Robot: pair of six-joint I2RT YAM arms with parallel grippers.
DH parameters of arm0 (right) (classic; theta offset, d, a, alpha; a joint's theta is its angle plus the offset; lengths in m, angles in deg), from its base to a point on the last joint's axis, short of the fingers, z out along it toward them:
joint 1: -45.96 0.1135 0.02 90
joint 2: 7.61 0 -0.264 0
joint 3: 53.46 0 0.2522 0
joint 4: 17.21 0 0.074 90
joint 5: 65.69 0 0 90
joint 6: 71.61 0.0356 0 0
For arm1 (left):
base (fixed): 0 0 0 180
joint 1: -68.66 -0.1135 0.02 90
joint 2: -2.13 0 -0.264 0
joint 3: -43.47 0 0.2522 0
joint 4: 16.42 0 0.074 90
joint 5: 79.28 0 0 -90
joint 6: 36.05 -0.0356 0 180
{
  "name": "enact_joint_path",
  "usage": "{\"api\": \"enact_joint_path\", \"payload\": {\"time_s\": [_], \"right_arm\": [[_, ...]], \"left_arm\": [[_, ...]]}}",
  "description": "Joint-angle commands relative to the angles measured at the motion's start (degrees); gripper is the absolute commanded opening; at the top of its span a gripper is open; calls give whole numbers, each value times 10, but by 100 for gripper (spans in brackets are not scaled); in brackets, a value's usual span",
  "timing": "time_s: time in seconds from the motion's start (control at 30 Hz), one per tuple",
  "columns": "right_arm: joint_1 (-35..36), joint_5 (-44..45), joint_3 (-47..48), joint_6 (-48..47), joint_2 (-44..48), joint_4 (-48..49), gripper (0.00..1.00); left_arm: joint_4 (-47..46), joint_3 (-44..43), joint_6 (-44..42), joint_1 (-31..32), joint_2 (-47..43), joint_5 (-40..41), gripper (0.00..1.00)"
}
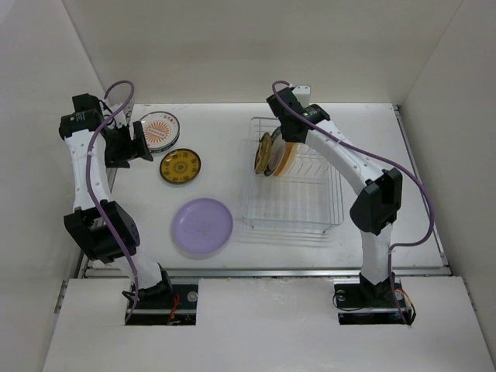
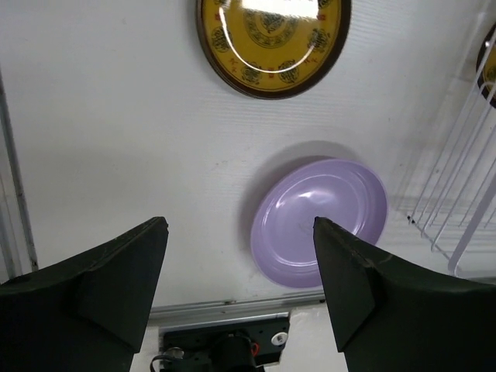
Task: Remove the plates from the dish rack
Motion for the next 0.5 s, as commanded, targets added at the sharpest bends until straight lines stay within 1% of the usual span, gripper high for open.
{"api": "enact_joint_path", "payload": {"time_s": [0.0, 0.03, 0.13, 0.3, 0.4, 0.47], "right_arm": [[-6, 10, 29, 27, 21, 8, 0], [-6, 17, 34, 27, 29, 8, 0], [-6, 58, 75, 21, 61, -18, 0], [-6, 144, 124, -11, 102, -46, 0], [-6, 183, 144, -23, 115, -83, 0], [-1, 234, 151, -23, 128, -113, 0]], "left_arm": [[41, 1, -64, 19, -28, -38, 73], [51, 1, -89, 27, -28, -49, 73], [70, 1, -105, 39, -28, -63, 73], [70, 1, -93, 45, -18, -63, 73], [70, -10, -87, 45, -18, -63, 73], [70, -15, -87, 45, -18, -58, 73]]}}
